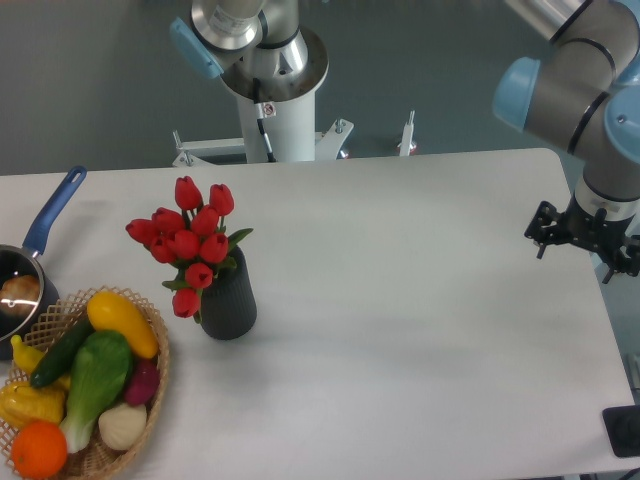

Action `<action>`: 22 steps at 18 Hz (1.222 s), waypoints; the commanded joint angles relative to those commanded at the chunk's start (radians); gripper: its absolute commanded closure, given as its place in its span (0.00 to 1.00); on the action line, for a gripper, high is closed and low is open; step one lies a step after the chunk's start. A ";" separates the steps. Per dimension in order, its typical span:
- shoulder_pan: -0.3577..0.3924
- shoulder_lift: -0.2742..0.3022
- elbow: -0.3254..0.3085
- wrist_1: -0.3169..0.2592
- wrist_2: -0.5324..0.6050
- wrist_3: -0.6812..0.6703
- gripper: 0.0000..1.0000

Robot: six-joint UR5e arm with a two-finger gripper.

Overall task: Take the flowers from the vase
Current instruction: 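Move the open gripper toward the red tulips in the black vase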

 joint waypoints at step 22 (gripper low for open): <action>-0.117 0.345 -0.521 0.288 -0.337 -0.072 0.00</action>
